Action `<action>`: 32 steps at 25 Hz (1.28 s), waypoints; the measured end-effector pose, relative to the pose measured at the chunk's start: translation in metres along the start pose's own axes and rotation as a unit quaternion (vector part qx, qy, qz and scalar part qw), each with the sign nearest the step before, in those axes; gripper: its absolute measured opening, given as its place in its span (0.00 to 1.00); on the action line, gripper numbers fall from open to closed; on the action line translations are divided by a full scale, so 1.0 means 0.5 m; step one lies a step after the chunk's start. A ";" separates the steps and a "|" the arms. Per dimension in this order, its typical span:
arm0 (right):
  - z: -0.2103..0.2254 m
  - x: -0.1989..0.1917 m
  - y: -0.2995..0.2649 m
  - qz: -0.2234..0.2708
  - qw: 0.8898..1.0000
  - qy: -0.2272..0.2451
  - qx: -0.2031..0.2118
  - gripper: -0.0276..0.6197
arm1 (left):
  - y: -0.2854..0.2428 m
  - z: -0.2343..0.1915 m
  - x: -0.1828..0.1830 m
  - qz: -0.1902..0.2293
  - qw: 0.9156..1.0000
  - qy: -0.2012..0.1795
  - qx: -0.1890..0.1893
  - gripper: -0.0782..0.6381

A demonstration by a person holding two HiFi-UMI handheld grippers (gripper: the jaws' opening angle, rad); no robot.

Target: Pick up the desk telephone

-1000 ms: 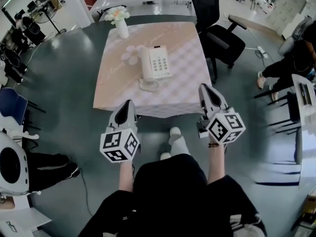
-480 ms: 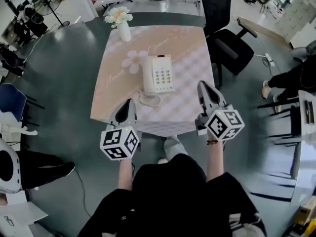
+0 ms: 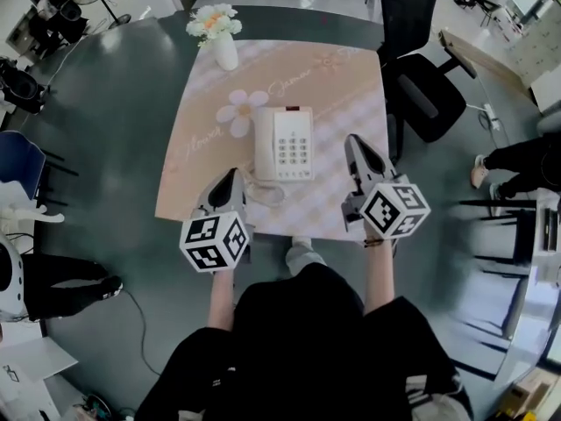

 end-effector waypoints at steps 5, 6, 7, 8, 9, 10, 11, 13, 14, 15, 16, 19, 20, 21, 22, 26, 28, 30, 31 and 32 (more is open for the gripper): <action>0.039 -0.013 -0.064 -0.024 1.000 -0.007 0.012 0.03 | -0.065 -0.007 -0.014 -0.030 0.999 0.017 0.006 0.11; 0.047 -0.017 -0.076 -0.029 0.999 -0.009 0.014 0.03 | -0.078 -0.008 -0.017 -0.036 0.999 0.019 0.008 0.11; 0.055 -0.021 -0.087 -0.035 0.999 -0.011 0.016 0.03 | -0.090 -0.009 -0.019 -0.041 0.999 0.022 0.010 0.11; 0.063 -0.025 -0.098 -0.041 0.999 -0.014 0.018 0.03 | -0.102 -0.010 -0.021 -0.045 0.999 0.025 0.012 0.11; 0.070 -0.029 -0.109 -0.047 0.999 -0.016 0.020 0.03 | -0.114 -0.010 -0.023 -0.049 0.998 0.028 0.014 0.11; 0.078 -0.033 -0.119 -0.052 0.998 -0.020 0.023 0.03 | -0.126 -0.010 -0.026 -0.053 0.998 0.032 0.015 0.11; 0.085 -0.037 -0.128 -0.057 0.998 -0.024 0.026 0.03 | -0.137 -0.011 -0.029 -0.058 0.998 0.035 0.017 0.11; 0.099 -0.048 -0.146 -0.064 0.997 -0.039 0.036 0.03 | -0.158 -0.014 -0.035 -0.066 0.997 0.043 0.024 0.11; 0.104 -0.055 -0.153 -0.067 0.996 -0.047 0.040 0.03 | -0.166 -0.017 -0.038 -0.069 0.996 0.046 0.028 0.11; 0.110 -0.063 -0.159 -0.072 0.995 -0.055 0.044 0.03 | -0.174 -0.018 -0.042 -0.073 0.996 0.047 0.032 0.11; 0.115 -0.072 -0.165 -0.078 0.994 -0.060 0.045 0.03 | -0.181 -0.019 -0.046 -0.077 0.995 0.047 0.033 0.11; 0.131 -0.104 -0.178 -0.104 0.991 -0.067 0.047 0.03 | -0.206 -0.023 -0.062 -0.098 0.993 0.047 0.037 0.11; 0.135 -0.117 -0.183 -0.114 0.990 -0.067 0.046 0.03 | -0.214 -0.025 -0.068 -0.107 0.992 0.051 0.036 0.11; 0.140 -0.132 -0.187 -0.125 0.989 -0.067 0.044 0.03 | -0.223 -0.027 -0.074 -0.116 0.991 0.056 0.035 0.11; 0.143 -0.146 -0.190 -0.135 0.987 -0.069 0.043 0.03 | -0.229 -0.029 -0.080 -0.125 0.990 0.060 0.034 0.11; 0.148 -0.193 -0.200 -0.159 0.980 -0.112 0.045 0.03 | -0.247 -0.035 -0.097 -0.153 0.986 0.065 0.035 0.12; 0.148 -0.210 -0.208 -0.162 0.976 -0.138 0.050 0.03 | -0.257 -0.034 -0.101 -0.164 0.984 0.069 0.029 0.18; 0.151 -0.227 -0.215 -0.169 0.973 -0.151 0.046 0.05 | -0.269 -0.035 -0.108 -0.174 0.982 0.071 0.023 0.21; 0.154 -0.237 -0.218 -0.174 0.972 -0.155 0.041 0.09 | -0.275 -0.036 -0.113 -0.180 0.981 0.071 0.021 0.24; 0.157 -0.246 -0.222 -0.179 0.970 -0.160 0.036 0.14 | -0.281 -0.038 -0.119 -0.187 0.980 0.070 0.019 0.26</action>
Point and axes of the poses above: the fingertips, and each gripper's own axes: y backward along the fingers, z to its right, x out of its top, the point moved 1 cm from there along y, backward along the fingers, and after that the axes turned 6 degrees about x, right-handed, at the moved point
